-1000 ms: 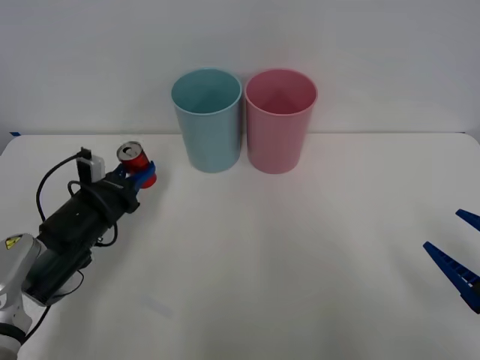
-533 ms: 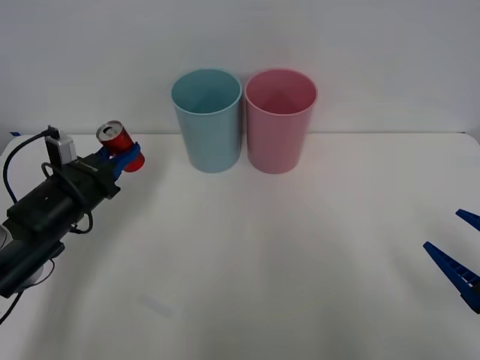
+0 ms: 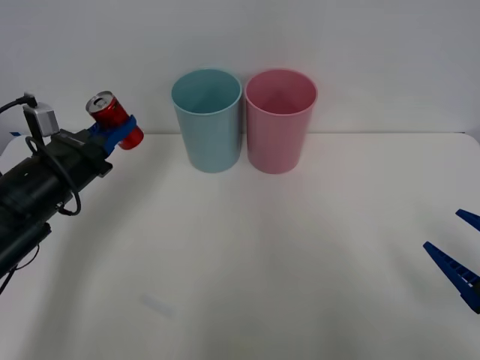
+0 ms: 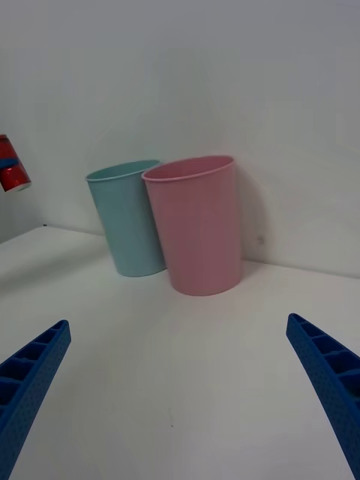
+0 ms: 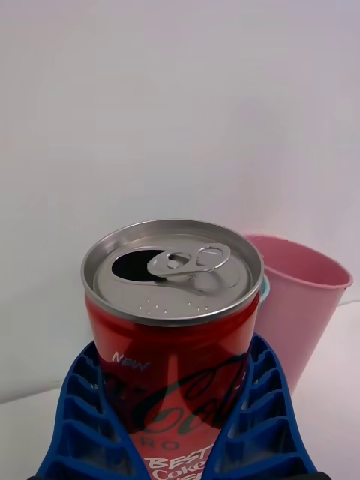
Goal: Grasp the object on the table and drop it into the matching bin: aluminum can to the light blue bin, PET bottle to the pink bin.
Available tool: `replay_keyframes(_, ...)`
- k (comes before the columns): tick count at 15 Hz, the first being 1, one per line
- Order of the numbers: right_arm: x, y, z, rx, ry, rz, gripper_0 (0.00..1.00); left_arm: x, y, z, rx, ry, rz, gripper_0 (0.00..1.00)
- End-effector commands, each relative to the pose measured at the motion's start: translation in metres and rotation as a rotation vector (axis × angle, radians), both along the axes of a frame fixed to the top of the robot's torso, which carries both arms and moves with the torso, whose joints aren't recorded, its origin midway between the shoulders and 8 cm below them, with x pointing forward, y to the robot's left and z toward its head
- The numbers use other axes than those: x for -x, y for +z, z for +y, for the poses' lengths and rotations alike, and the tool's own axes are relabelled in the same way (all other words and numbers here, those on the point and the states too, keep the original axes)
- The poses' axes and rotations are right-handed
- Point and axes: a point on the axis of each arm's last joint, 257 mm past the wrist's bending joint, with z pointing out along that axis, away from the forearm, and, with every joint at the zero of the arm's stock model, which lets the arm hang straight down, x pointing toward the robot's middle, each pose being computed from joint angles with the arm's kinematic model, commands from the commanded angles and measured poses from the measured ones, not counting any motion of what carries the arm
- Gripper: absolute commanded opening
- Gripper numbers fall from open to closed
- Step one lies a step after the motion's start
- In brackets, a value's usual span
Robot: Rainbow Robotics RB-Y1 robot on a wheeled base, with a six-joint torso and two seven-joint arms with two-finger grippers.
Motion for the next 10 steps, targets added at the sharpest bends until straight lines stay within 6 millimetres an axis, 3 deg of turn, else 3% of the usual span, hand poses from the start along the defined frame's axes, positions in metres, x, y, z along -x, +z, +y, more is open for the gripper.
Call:
replay_keyframes(1,0.0,0.0,0.0,0.0,0.0,0.0,1.0,-0.001,0.019,-0.004,0.0,-0.008,-0.016,0.0)
replay_keyframes(10,0.0,0.0,0.0,0.0,0.0,0.0,1.0,-0.03,0.079,-0.027,0.006,-0.035,-0.057,0.0)
